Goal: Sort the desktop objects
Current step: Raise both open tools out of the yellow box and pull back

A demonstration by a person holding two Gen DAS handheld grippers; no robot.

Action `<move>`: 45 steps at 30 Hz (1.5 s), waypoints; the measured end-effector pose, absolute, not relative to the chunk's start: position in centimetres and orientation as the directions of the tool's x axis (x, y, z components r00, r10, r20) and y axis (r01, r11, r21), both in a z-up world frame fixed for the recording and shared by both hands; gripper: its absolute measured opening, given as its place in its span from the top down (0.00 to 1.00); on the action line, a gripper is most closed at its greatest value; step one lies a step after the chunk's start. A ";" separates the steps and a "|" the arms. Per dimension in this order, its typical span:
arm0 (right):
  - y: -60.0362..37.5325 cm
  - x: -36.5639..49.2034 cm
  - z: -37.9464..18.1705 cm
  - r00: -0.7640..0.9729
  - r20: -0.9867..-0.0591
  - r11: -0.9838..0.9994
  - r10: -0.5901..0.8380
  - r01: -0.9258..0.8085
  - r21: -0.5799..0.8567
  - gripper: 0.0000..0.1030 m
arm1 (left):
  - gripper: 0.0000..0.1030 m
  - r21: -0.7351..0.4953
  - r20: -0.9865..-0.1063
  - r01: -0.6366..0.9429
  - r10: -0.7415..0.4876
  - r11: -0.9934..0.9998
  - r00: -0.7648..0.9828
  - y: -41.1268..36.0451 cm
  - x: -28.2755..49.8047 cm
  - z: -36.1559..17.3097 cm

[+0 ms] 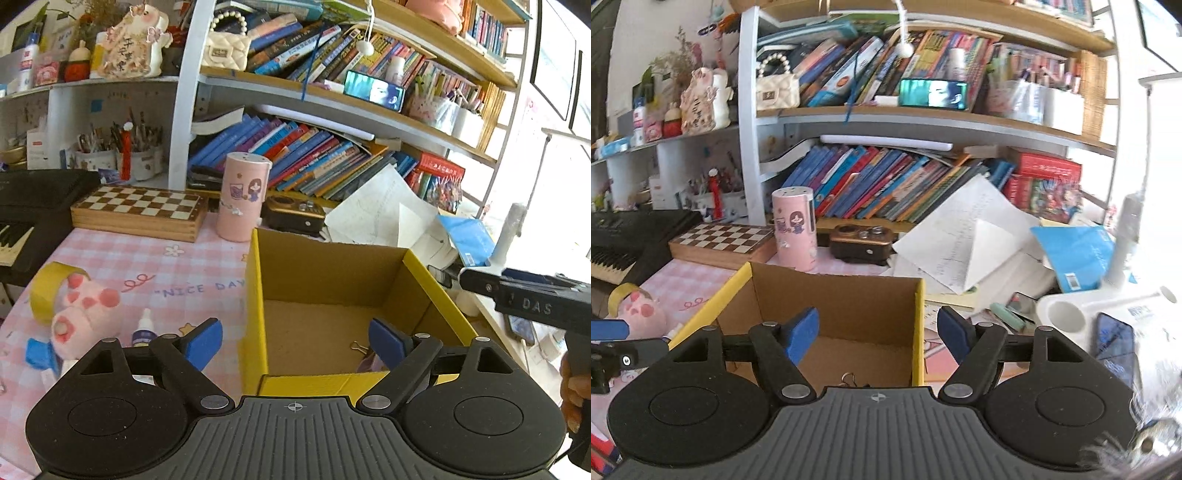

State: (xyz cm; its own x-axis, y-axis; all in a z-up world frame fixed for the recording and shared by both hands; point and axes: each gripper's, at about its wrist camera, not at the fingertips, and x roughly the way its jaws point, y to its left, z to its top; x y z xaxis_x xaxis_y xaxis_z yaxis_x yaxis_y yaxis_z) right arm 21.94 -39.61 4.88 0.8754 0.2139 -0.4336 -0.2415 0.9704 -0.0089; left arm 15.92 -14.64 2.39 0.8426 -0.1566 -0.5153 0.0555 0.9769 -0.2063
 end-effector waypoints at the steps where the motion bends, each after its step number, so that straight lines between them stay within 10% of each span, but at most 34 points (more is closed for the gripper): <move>1: -39.5 21.4 4.9 0.878 -0.433 0.973 0.204 -0.232 -0.012 0.31 | 0.14 -0.205 -0.512 0.056 -0.156 0.977 0.845 -14.4 15.6 2.4; 45: -26.1 4.1 -0.8 0.799 -0.596 0.996 0.086 -0.062 0.060 0.31 | 0.12 -0.168 -0.602 0.154 -0.225 0.974 0.766 -3.0 3.1 -0.3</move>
State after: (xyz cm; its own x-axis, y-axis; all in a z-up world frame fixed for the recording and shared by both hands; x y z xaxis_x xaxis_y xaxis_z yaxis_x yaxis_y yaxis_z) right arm 4.06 -26.15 -0.81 0.7988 0.0858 -0.5955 -0.0625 0.9963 0.0598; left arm 3.10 -3.00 -0.27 0.7657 -0.2255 -0.6023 0.1542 0.9736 -0.1684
